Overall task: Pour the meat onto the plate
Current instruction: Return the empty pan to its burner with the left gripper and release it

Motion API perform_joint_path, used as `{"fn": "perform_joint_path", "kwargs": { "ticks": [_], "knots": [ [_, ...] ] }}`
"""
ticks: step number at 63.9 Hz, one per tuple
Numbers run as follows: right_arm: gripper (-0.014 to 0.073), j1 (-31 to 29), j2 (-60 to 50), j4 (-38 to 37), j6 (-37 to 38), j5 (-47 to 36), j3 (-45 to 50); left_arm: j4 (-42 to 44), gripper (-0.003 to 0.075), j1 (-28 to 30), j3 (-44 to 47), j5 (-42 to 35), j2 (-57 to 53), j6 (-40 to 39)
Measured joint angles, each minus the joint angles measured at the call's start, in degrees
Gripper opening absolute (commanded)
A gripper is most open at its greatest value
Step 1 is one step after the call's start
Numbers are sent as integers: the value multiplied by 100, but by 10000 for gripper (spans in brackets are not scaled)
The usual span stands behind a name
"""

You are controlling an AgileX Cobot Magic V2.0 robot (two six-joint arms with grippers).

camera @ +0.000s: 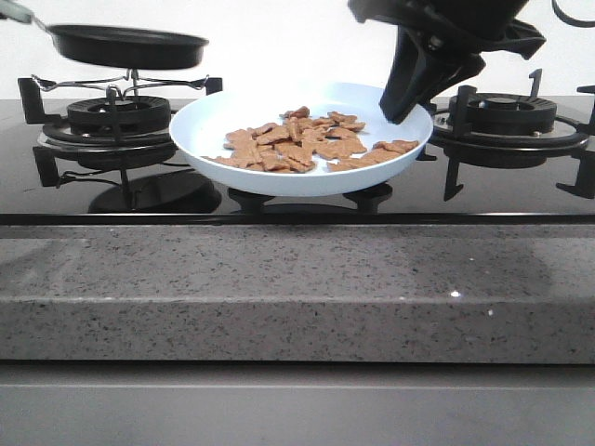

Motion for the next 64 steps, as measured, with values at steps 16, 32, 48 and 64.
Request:
{"fn": "perform_joint_path", "kwargs": {
  "ticks": [16, 32, 48, 64],
  "knots": [
    [-68, 0, 0, 0, 0, 0, 0, -141, -15, 0, 0, 5, 183, 179],
    [-68, 0, 0, 0, 0, 0, 0, -37, 178, 69, 0, -19, 183, 215],
    [-68, 0, 0, 0, 0, 0, 0, 120, 414, 207, 0, 42, 183, 525],
    [-68, 0, 0, 0, 0, 0, 0, 419, 497, 470, -31, 329, 24, 666]
  ]
}}
